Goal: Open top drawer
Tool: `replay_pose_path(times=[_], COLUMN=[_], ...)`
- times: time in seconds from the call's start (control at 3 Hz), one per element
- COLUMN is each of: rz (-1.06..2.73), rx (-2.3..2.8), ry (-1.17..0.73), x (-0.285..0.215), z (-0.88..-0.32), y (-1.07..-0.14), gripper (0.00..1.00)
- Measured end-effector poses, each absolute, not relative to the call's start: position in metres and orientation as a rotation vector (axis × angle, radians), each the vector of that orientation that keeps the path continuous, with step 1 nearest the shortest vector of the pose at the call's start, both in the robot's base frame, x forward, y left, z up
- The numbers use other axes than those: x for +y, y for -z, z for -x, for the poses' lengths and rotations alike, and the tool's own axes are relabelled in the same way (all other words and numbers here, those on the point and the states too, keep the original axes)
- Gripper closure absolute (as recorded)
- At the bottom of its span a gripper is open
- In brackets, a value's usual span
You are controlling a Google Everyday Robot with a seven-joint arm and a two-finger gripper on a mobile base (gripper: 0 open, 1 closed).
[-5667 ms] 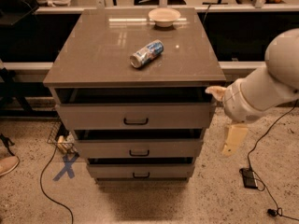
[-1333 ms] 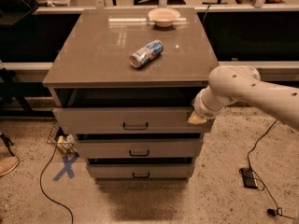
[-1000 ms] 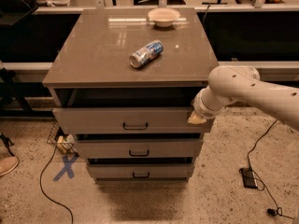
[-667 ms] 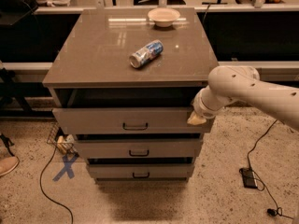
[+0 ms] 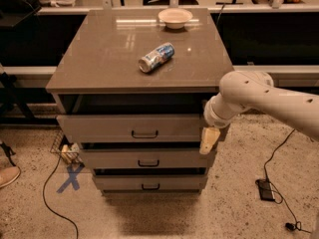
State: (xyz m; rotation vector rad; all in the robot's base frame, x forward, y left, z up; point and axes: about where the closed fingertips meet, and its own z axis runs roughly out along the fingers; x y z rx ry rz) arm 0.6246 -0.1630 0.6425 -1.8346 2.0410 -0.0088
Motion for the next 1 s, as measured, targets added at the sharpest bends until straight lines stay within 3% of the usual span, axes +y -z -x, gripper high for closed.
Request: replay_pose_path(times=[1.0], rz=[2.065], rx=[1.905], ry=[-0.058], x=[-0.123], z=[-0.599], y=[-0.655], gripper=[0.0])
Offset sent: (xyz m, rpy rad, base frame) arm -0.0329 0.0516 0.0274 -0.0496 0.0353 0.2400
